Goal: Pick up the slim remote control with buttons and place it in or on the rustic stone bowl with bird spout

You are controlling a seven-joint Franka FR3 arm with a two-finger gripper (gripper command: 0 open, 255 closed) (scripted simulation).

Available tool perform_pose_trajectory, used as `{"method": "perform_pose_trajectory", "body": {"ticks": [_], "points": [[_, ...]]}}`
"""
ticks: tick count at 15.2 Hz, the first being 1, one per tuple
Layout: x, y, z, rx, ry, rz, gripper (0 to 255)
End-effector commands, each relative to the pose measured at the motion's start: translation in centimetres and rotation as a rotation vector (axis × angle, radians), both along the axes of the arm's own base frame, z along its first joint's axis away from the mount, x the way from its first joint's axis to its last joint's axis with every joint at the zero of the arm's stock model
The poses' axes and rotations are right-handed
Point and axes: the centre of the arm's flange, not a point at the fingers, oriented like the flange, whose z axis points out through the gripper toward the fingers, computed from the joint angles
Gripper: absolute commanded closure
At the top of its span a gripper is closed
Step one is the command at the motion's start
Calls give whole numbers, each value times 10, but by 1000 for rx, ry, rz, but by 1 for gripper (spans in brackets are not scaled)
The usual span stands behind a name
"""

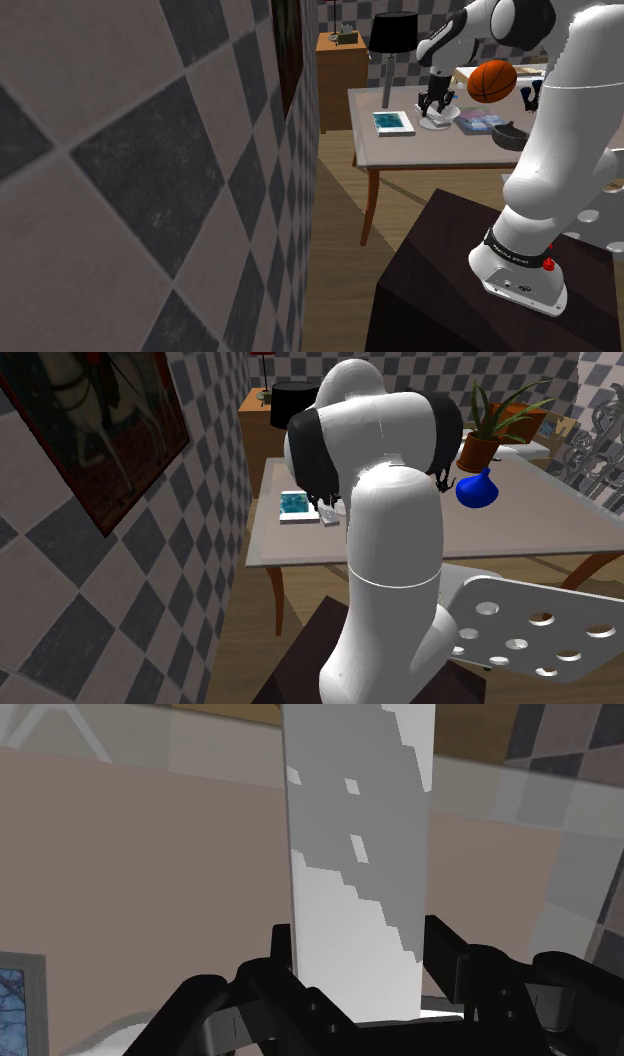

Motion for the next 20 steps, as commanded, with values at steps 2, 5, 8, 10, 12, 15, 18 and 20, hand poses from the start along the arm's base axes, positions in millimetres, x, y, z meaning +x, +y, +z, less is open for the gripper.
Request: {"method": "perform_pose_trajectory", "body": {"ticks": [2, 5, 8, 10, 12, 15, 18, 20], "points": [[-31, -22, 1, 0, 0, 1, 255], [-64, -44, 2, 0, 0, 1, 255], [-96, -67, 2, 0, 0, 1, 255], [-118, -82, 3, 0, 0, 1, 255], [-140, -97, 3, 0, 0, 1, 255], [-172, -119, 3, 0, 0, 1, 255], [-205, -141, 4, 0, 0, 1, 255], [-227, -156, 4, 0, 0, 1, 255]]}}
